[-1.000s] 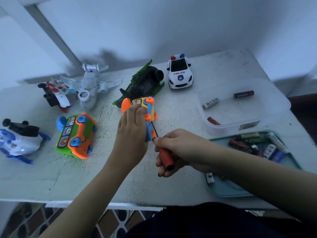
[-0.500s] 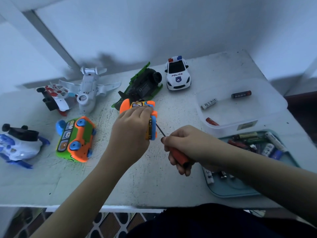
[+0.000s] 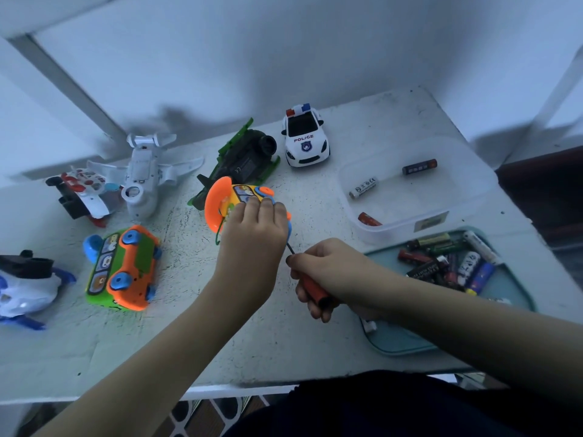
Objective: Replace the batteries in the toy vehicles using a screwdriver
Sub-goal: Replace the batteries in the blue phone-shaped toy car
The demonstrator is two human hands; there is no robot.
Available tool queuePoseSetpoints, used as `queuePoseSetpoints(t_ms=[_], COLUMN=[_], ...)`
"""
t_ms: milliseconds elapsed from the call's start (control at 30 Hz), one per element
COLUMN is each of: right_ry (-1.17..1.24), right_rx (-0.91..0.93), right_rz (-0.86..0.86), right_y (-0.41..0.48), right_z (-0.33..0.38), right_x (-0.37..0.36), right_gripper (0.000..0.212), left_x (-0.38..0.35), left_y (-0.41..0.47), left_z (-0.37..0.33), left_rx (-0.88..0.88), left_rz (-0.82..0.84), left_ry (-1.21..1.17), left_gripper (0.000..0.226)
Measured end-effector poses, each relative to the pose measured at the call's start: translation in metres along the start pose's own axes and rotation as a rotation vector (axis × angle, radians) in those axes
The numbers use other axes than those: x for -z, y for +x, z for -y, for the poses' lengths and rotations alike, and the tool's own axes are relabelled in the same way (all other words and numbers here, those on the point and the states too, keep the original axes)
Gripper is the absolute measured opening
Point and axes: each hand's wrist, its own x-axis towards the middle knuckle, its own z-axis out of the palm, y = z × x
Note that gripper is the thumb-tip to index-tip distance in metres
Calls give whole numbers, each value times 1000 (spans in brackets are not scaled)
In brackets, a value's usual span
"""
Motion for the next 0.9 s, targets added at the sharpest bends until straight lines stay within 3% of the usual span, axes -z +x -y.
queuePoseSetpoints(t_ms=[167, 300, 467, 700, 900], right_ry=[26, 27, 27, -81, -139], right_rx=[-7, -16, -10, 51, 89], right_rz=[-2, 10, 3, 61, 119], right_y=[4, 4, 3, 3, 4], right_z=[-2, -3, -4, 0, 6], right_x=[-1, 0, 1, 4, 2], right_gripper=[24, 24, 24, 25, 26], left_x=[-3, -5, -7, -5, -3], left_y=[0, -5, -18, -31, -34], left_z=[-1, 3, 16, 35, 41], left_rx=[17, 97, 215, 349, 376], left_rz=[-27, -86, -104, -77, -64], left_ry=[10, -45, -155, -467, -573], left_gripper=[52, 33, 61, 67, 71])
